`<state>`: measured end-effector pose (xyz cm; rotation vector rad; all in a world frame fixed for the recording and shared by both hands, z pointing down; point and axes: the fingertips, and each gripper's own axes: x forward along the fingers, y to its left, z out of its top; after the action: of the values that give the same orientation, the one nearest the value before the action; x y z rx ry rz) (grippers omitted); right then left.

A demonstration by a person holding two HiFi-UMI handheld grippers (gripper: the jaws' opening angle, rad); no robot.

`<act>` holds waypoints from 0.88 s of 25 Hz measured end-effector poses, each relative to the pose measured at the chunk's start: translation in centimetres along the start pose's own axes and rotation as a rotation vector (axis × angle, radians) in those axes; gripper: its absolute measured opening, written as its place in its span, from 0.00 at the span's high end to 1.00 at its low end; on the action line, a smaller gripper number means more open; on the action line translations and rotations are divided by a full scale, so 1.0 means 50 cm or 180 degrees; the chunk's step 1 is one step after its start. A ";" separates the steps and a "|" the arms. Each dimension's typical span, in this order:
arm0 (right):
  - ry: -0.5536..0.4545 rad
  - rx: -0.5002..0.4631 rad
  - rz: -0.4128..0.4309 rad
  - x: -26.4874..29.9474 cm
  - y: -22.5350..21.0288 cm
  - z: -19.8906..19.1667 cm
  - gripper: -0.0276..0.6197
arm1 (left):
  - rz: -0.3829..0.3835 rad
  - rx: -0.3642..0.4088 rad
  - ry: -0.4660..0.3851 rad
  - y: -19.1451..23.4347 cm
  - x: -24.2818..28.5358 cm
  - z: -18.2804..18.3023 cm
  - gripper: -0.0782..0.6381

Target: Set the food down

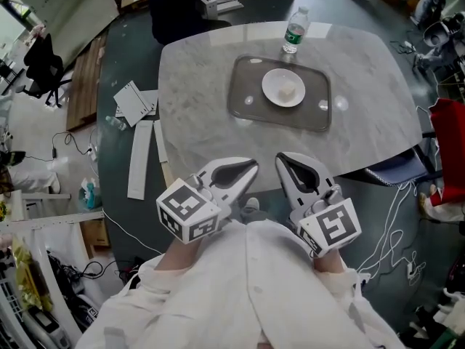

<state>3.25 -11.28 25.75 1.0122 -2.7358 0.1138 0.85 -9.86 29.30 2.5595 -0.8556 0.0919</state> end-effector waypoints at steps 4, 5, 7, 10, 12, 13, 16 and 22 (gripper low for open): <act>0.0000 0.0041 -0.0061 -0.014 -0.015 -0.002 0.95 | -0.0026 -0.0038 -0.0095 -0.018 0.005 0.017 0.85; 0.0004 0.0043 -0.0069 -0.016 -0.017 -0.002 0.95 | -0.0012 -0.0025 -0.0113 -0.019 0.007 0.021 0.85; 0.0011 0.0056 -0.0085 -0.018 -0.020 -0.004 0.95 | 0.0011 -0.0001 -0.0122 -0.020 0.010 0.025 0.85; 0.0026 0.0061 -0.0090 -0.018 -0.017 -0.007 0.95 | -0.0016 0.0009 -0.0087 -0.023 0.012 0.022 0.85; 0.0032 0.0049 -0.0086 -0.013 -0.016 -0.007 0.95 | -0.0026 0.0026 -0.0074 -0.020 0.013 0.023 0.85; 0.0037 0.0043 -0.0082 -0.011 -0.016 -0.007 0.95 | -0.0026 0.0033 -0.0074 -0.017 0.013 0.024 0.85; 0.0062 0.0023 -0.0071 -0.005 -0.012 -0.009 0.95 | -0.0021 0.0049 -0.0067 -0.009 0.012 0.026 0.85; 0.0076 0.0047 -0.0003 0.004 -0.007 -0.016 0.95 | -0.0060 0.0066 -0.0080 -0.002 0.016 0.031 0.85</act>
<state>3.49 -11.57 26.55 1.0095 -2.7167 0.1451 1.44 -10.90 28.04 2.5926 -0.8439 0.0632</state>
